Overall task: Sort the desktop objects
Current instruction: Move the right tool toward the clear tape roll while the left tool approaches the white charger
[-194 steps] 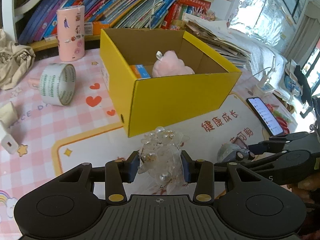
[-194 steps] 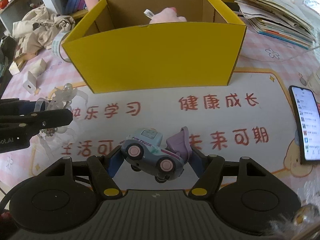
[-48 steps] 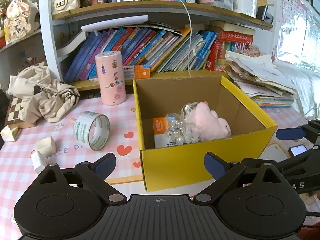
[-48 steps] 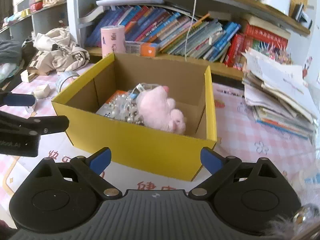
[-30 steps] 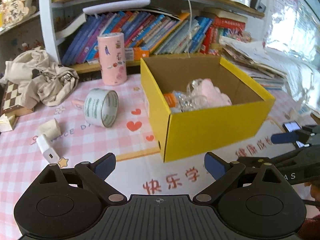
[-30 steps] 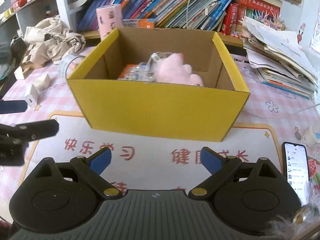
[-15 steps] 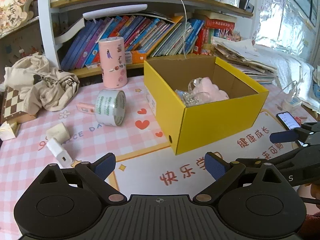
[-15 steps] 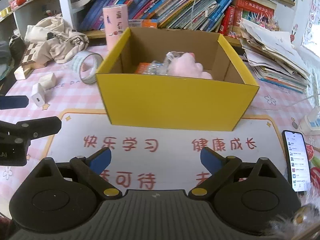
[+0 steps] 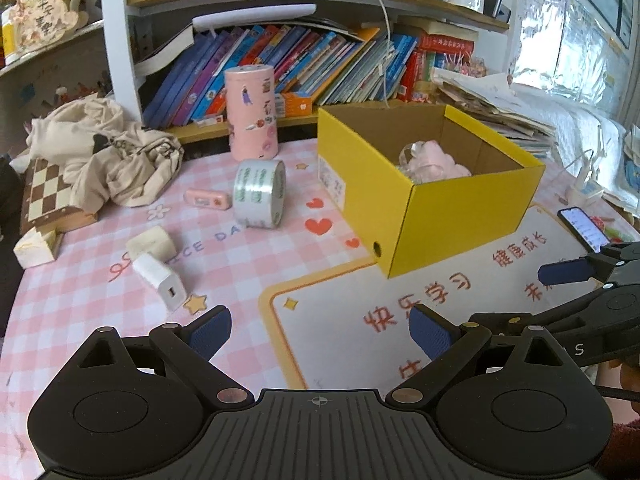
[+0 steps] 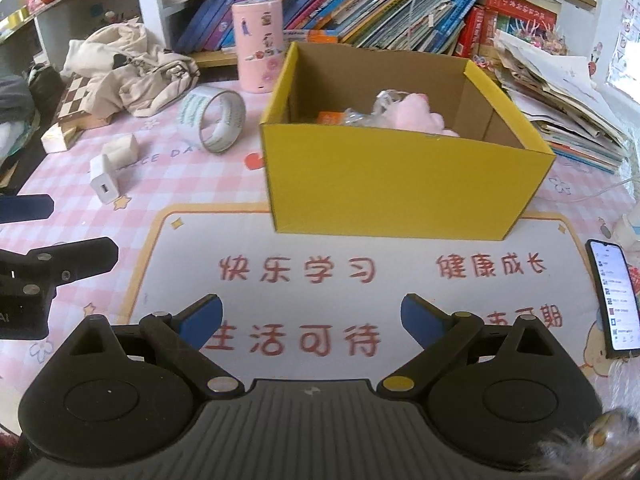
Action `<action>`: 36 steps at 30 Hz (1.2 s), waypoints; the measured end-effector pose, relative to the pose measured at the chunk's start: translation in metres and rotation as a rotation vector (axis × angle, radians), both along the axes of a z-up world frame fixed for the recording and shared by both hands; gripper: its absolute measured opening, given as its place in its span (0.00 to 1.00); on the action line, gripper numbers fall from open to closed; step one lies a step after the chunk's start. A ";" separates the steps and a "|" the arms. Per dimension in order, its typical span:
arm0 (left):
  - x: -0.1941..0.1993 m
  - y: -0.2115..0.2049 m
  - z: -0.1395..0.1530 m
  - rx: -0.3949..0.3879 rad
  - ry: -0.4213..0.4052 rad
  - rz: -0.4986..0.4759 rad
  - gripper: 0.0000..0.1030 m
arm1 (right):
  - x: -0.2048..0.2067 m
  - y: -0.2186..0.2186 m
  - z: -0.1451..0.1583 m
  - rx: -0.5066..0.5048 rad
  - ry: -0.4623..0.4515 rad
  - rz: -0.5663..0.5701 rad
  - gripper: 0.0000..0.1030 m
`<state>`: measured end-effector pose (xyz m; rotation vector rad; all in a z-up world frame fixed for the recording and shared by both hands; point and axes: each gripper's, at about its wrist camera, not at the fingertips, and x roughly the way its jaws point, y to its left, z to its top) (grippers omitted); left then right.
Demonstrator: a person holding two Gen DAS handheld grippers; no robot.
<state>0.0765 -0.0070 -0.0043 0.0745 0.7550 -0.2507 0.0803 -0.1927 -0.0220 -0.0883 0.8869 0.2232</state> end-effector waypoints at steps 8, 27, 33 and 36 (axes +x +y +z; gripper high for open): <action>-0.013 0.020 -0.003 -0.010 0.009 0.015 0.95 | -0.009 0.021 -0.001 -0.009 0.002 0.018 0.94; -0.032 0.067 -0.003 -0.046 0.005 0.111 0.95 | -0.018 0.071 0.002 -0.040 -0.015 0.136 0.93; -0.032 0.077 -0.001 -0.050 -0.004 0.143 0.95 | -0.014 0.085 0.006 -0.040 -0.032 0.182 0.92; -0.031 0.081 -0.001 -0.052 -0.007 0.157 0.95 | -0.011 0.090 0.007 -0.039 -0.036 0.203 0.91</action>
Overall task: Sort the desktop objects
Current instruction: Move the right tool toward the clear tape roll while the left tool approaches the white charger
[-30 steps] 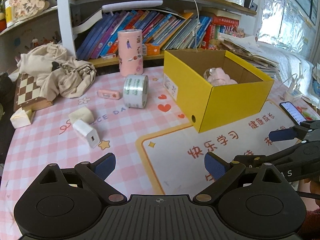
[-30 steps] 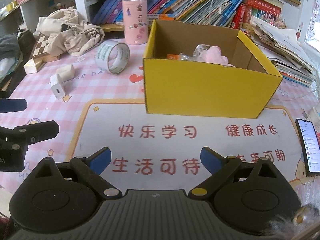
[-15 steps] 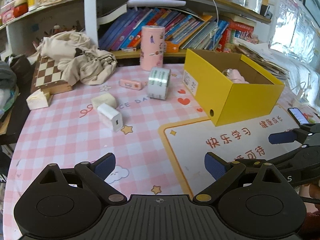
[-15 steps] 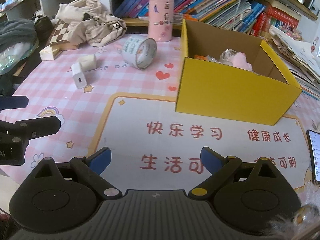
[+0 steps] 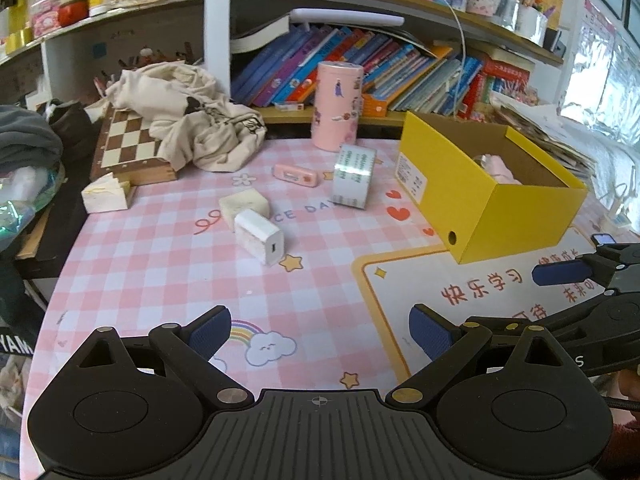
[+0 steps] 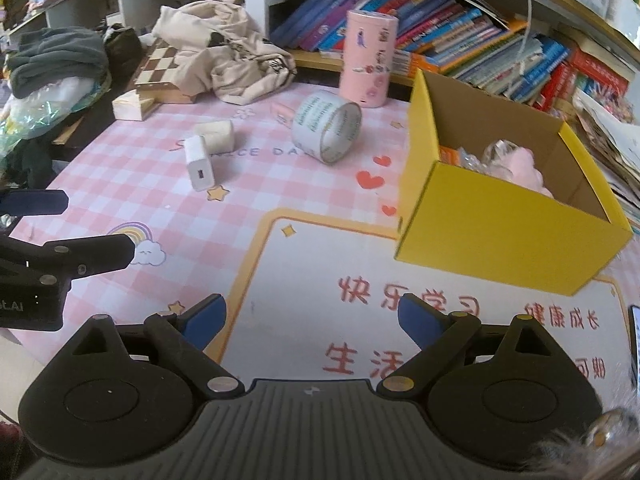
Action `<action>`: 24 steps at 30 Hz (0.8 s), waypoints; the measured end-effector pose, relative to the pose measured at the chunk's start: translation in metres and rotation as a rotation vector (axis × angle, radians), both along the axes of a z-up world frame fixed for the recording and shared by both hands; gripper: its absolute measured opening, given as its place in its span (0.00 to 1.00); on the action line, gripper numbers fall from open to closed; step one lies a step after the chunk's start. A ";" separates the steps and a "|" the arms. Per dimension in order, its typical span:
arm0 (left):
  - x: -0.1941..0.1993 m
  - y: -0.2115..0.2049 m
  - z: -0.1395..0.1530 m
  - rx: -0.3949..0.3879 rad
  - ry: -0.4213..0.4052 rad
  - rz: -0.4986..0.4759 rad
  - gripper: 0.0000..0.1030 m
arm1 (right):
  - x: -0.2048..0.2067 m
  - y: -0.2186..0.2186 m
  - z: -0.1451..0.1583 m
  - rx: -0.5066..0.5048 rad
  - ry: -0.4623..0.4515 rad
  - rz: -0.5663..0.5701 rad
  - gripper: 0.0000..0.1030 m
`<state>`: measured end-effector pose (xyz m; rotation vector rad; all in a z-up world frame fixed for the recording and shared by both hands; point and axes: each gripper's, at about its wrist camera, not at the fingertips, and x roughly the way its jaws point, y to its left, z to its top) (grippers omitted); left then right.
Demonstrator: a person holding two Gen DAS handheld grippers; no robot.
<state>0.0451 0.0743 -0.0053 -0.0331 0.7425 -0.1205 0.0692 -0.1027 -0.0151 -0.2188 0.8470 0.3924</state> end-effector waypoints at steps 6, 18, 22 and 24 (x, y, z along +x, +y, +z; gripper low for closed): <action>0.006 0.005 -0.001 -0.004 0.001 0.019 0.95 | 0.010 0.009 0.001 -0.001 -0.010 0.036 0.91; 0.037 0.015 -0.004 -0.027 0.007 0.047 0.95 | 0.043 0.028 -0.002 -0.009 -0.025 0.116 0.91; 0.046 0.017 -0.006 -0.031 0.012 0.054 0.95 | 0.056 0.032 -0.004 -0.014 -0.021 0.125 0.91; 0.051 0.018 -0.007 -0.032 0.016 0.058 0.95 | 0.062 0.033 -0.005 -0.015 -0.020 0.123 0.91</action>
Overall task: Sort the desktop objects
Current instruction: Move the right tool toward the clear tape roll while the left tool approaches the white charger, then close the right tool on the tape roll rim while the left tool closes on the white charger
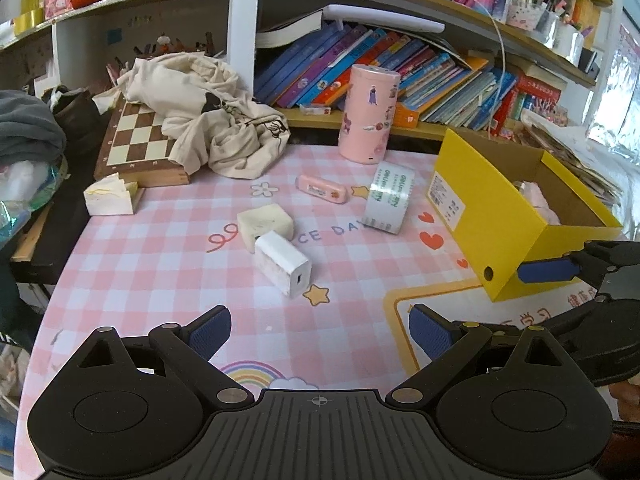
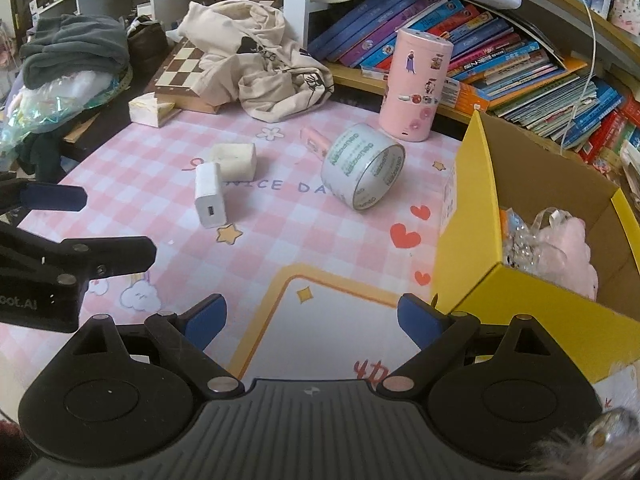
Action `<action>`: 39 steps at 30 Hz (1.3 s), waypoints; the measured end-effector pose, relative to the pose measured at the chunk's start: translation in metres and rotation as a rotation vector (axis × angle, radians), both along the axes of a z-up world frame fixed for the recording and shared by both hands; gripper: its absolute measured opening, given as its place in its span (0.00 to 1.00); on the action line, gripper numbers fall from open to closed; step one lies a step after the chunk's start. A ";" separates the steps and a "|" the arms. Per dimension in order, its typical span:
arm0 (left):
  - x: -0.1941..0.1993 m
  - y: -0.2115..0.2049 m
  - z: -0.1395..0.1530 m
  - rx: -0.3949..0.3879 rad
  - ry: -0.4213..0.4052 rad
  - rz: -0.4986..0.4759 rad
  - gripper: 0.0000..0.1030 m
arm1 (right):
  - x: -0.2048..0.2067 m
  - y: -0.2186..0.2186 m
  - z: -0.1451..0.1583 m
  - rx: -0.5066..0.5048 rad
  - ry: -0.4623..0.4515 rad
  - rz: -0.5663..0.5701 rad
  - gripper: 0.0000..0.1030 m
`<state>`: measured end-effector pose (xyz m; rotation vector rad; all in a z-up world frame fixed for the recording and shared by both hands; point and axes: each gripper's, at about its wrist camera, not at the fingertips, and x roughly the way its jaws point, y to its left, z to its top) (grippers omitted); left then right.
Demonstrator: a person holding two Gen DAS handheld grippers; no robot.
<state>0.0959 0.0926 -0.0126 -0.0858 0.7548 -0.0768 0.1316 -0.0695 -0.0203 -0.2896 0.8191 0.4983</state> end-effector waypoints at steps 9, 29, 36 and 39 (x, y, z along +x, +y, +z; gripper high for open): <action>0.026 0.012 -0.009 -0.003 0.019 0.050 0.95 | 0.031 0.009 -0.006 0.006 0.016 -0.005 0.90; 0.075 0.019 -0.027 0.062 0.027 0.075 0.92 | 0.091 0.033 -0.017 0.064 0.064 -0.073 0.84; 0.091 0.018 -0.035 0.075 0.038 0.067 0.90 | 0.115 0.036 -0.019 0.101 0.083 -0.132 0.83; 0.097 0.016 -0.041 0.079 0.050 0.061 0.87 | 0.123 0.038 -0.019 0.117 0.081 -0.149 0.83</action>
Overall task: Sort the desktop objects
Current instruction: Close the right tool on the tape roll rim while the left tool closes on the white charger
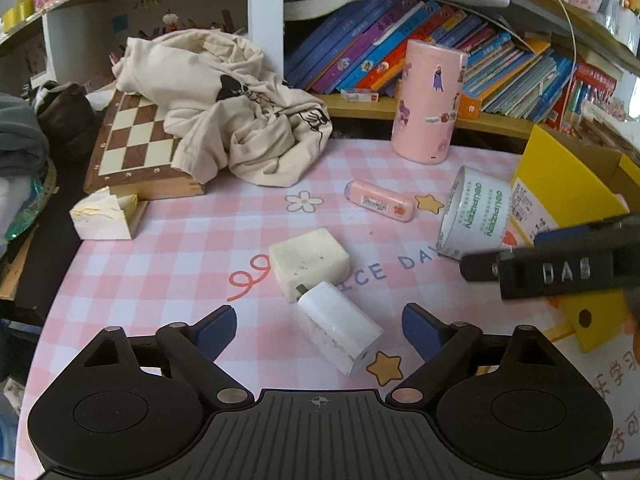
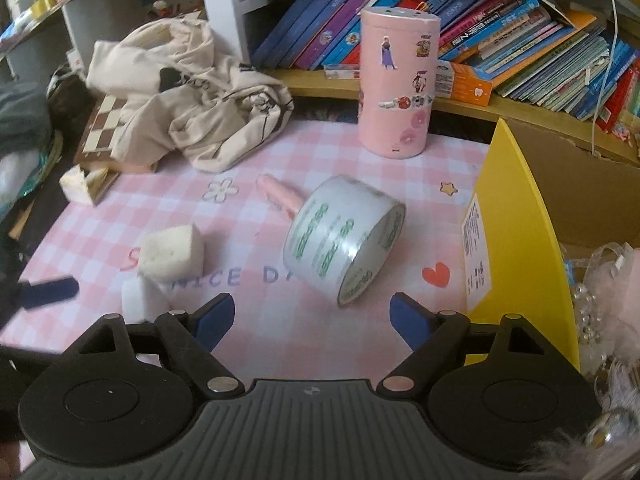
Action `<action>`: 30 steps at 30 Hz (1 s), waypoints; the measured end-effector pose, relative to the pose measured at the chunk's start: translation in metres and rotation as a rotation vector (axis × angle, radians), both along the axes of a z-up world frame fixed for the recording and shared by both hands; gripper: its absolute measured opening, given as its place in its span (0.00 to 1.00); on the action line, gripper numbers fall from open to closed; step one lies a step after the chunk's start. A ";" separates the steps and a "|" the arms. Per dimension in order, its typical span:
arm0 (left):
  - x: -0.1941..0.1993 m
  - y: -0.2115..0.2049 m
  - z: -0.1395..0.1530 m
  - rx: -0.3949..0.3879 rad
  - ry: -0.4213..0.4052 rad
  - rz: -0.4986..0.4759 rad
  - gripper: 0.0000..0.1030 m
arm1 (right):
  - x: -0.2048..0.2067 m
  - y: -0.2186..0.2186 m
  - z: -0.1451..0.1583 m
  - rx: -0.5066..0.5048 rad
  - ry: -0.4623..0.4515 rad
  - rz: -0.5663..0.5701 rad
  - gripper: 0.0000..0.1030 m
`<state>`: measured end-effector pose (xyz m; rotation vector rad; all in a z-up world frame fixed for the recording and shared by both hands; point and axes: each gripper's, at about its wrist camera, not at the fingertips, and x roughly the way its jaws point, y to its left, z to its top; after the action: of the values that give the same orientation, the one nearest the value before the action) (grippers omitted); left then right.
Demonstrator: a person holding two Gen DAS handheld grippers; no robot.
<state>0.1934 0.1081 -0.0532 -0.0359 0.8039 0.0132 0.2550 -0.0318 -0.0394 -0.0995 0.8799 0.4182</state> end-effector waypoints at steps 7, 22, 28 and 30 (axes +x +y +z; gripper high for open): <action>0.012 -0.005 -0.012 0.001 0.028 -0.009 0.78 | 0.023 0.006 -0.004 0.033 0.021 -0.041 0.81; 0.022 -0.003 -0.030 -0.022 0.084 0.020 0.59 | 0.058 0.014 -0.017 0.080 0.079 -0.114 0.53; 0.020 -0.001 -0.031 -0.022 0.092 0.021 0.42 | 0.056 0.007 -0.020 0.118 0.112 -0.099 0.38; 0.018 0.000 -0.030 -0.030 0.094 0.021 0.39 | 0.053 0.006 -0.020 0.129 0.118 -0.089 0.36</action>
<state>0.2117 0.1086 -0.0835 -0.0723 0.8981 0.0230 0.3085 -0.0256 -0.0591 0.0837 0.9677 0.3998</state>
